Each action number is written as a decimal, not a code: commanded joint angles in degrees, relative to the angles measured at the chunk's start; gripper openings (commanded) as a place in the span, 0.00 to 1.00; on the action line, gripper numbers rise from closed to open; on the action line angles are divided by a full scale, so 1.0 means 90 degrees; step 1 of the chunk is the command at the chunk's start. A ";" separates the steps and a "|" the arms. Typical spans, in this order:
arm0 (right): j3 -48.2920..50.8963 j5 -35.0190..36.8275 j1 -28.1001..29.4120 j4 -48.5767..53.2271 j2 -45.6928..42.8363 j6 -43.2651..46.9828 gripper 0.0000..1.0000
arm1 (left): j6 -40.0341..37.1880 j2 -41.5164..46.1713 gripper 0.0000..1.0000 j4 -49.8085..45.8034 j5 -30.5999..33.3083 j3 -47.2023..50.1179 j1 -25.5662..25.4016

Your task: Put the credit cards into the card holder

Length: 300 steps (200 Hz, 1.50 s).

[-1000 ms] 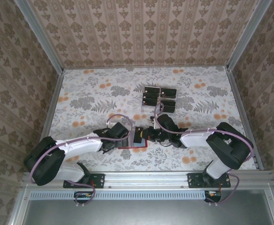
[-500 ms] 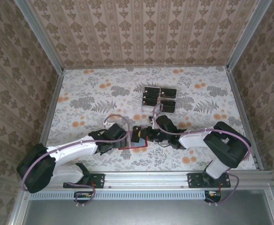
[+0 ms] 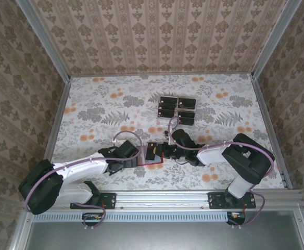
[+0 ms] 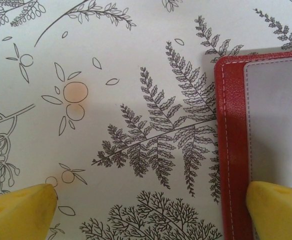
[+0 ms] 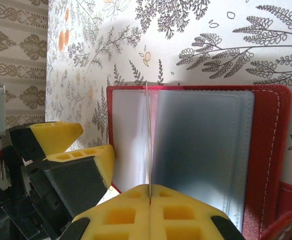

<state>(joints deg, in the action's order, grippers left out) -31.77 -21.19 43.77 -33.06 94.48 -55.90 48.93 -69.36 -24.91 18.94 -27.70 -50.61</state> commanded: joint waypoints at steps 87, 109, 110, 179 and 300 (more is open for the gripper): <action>-0.0124 0.0037 0.0099 -0.0208 -0.0151 0.0037 0.00 | 0.0218 -0.0115 1.00 -0.0240 0.0176 0.0158 -0.0041; -0.0132 0.0060 0.0101 -0.0136 -0.0214 0.0093 0.00 | 0.0218 -0.0115 1.00 -0.0243 0.0171 0.0158 -0.0041; -0.0132 0.0060 0.0099 -0.0136 -0.0214 0.0090 0.00 | 0.0218 -0.0115 1.00 -0.0242 0.0171 0.0158 -0.0046; -0.0200 -0.0054 0.0121 -0.0376 0.0214 0.0031 0.00 | 0.0204 -0.0124 1.00 -0.0240 0.0181 0.0149 -0.0043; -0.0259 -0.0428 0.0200 -0.0605 0.0634 -0.0019 0.00 | 0.0198 -0.0115 1.00 -0.0270 0.0201 0.0141 -0.0041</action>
<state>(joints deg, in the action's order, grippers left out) -33.17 -23.20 45.04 -37.60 99.24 -55.99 49.98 -69.54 -24.84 19.16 -27.59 -50.68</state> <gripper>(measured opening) 0.043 0.997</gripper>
